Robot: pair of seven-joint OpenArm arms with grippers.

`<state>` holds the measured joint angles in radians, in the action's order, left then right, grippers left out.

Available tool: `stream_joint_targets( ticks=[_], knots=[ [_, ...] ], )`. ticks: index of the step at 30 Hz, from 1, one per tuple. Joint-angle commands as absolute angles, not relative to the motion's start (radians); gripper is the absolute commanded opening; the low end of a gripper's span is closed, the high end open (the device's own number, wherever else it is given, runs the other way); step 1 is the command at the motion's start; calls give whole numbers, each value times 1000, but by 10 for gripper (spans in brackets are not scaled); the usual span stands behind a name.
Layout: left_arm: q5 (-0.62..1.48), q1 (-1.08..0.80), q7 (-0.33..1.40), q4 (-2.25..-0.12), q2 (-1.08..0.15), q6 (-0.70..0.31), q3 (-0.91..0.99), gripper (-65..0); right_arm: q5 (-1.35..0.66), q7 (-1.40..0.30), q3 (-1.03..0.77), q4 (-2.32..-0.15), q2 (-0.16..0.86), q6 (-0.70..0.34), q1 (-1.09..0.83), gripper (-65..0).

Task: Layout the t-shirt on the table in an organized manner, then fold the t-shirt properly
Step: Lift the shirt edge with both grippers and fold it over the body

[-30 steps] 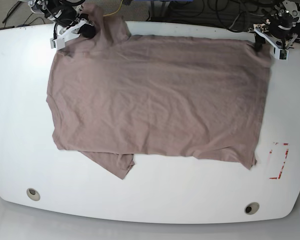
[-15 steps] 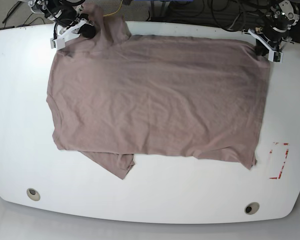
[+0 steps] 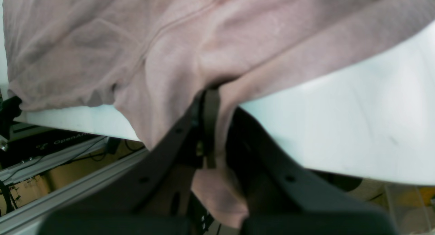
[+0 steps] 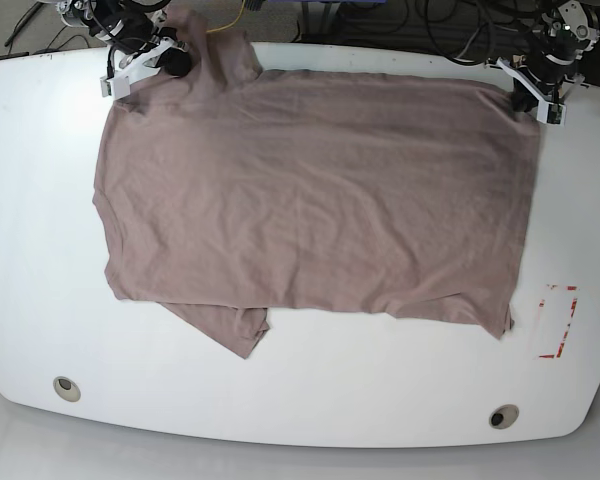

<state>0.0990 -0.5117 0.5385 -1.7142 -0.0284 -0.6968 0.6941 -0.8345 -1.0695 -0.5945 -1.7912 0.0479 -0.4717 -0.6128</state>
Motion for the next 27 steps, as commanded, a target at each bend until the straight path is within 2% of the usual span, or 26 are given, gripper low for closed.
stream_joint_targets(
  ticks=[1,12,15,27],
  knots=[
    [79,-504,576,-1735,-36,-698,699,-650,-832,-1070,-599,-1804,58,-470,-621,-650],
    [79,-400,576,-1758,-31,-698,693,-650,-897,-1070,-599,-1807,61,-470,-581,-650],
    [79,-367,576,-1761,-30,-698,684,-650,-934,-1070,-599,-1828,88,-466,-561,-650],
    [77,-314,576,-1811,-35,-698,608,-650,-937,-1070,-608,-1888,101,-466,-513,-650]
  ],
)
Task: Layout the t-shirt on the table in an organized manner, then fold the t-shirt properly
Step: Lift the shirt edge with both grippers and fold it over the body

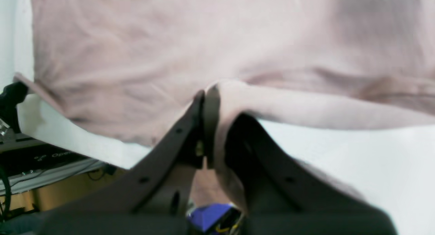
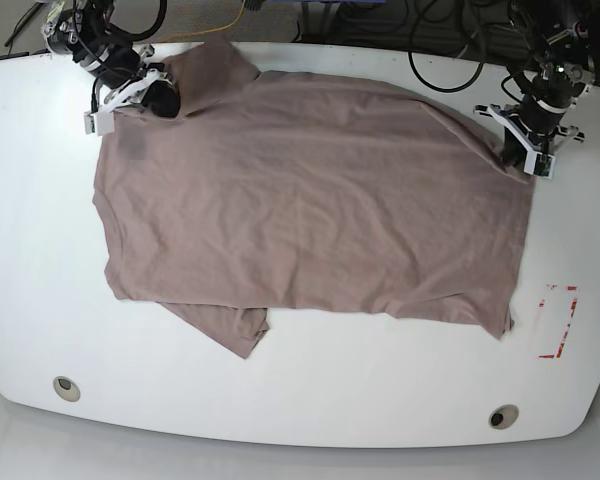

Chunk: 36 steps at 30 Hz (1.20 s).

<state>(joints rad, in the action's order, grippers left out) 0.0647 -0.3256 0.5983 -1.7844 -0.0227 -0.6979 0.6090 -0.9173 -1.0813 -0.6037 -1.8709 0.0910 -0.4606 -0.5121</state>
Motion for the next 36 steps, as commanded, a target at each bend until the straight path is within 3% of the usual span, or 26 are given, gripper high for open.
stream_joint_targets(
  ticks=[1,24,36],
  knots=[
    [77,-312,576,-1813,-35,-698,607,-650,-937,-1070,-608,-1888,101,-466,-513,-650],
    [71,-206,576,-1821,-36,-698,608,-650,-937,-1070,-610,-1886,142,-464,-380,-650],
    [15,-102,578,-1773,-51,-698,556,-650,-934,-1070,-610,-1816,173,-410,-277,-650]
  ],
)
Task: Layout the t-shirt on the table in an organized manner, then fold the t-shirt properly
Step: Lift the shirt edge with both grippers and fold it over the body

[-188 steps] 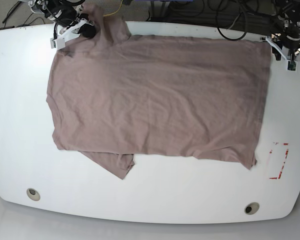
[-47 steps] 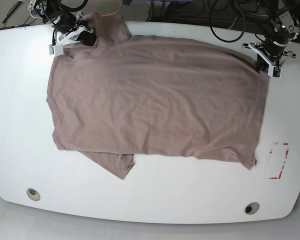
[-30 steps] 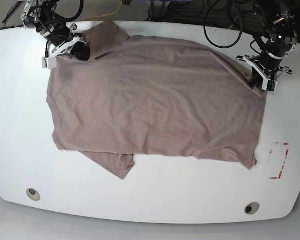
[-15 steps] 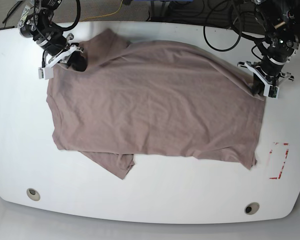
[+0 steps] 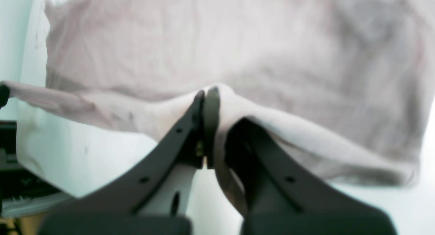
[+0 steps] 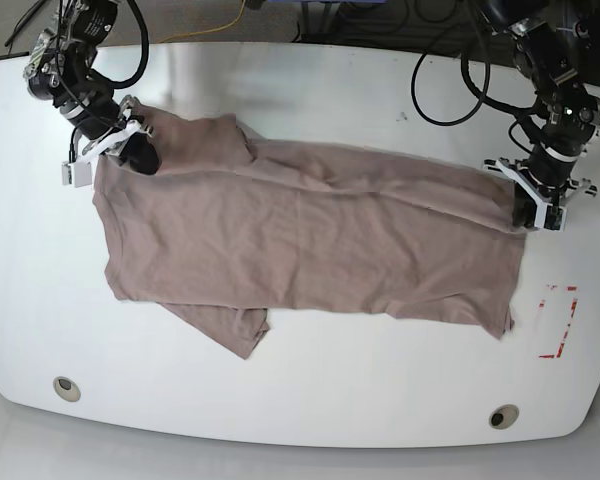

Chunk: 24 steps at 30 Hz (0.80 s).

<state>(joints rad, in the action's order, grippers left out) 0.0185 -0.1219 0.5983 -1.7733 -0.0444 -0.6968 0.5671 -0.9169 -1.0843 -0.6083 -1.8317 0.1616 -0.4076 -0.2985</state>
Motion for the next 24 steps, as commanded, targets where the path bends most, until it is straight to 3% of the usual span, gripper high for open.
stream_joint_targets(
  ticks=[1,24],
  knots=[
    [7,-94,578,-1767,-51,-698,550,-650,-934,-1070,-610,-1804,173,-410,-269,-650],
    [-111,35,579,-1564,-67,-698,499,-650,-932,-1070,-607,-1521,272,-412,-54,-650]
  ],
)
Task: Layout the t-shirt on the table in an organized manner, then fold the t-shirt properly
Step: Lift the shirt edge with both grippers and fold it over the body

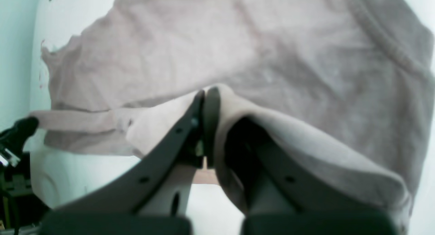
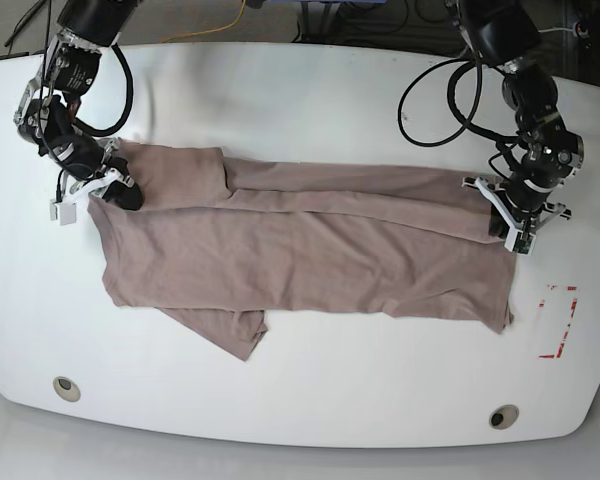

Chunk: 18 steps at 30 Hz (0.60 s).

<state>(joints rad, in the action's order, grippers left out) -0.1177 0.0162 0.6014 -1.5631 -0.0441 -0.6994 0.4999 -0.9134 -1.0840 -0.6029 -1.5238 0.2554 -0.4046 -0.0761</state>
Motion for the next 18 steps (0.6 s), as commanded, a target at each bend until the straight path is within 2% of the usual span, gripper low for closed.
stream_joint_targets(
  ticks=[1,18],
  knots=[
    [-111,35,579,-1554,-70,-698,499,-650,-932,-1070,-607,-1515,274,-412,-50,-650],
    [-111,56,576,-1466,-111,-698,498,-650,-931,-1070,-599,-1374,289,-412,10,-650]
  ],
)
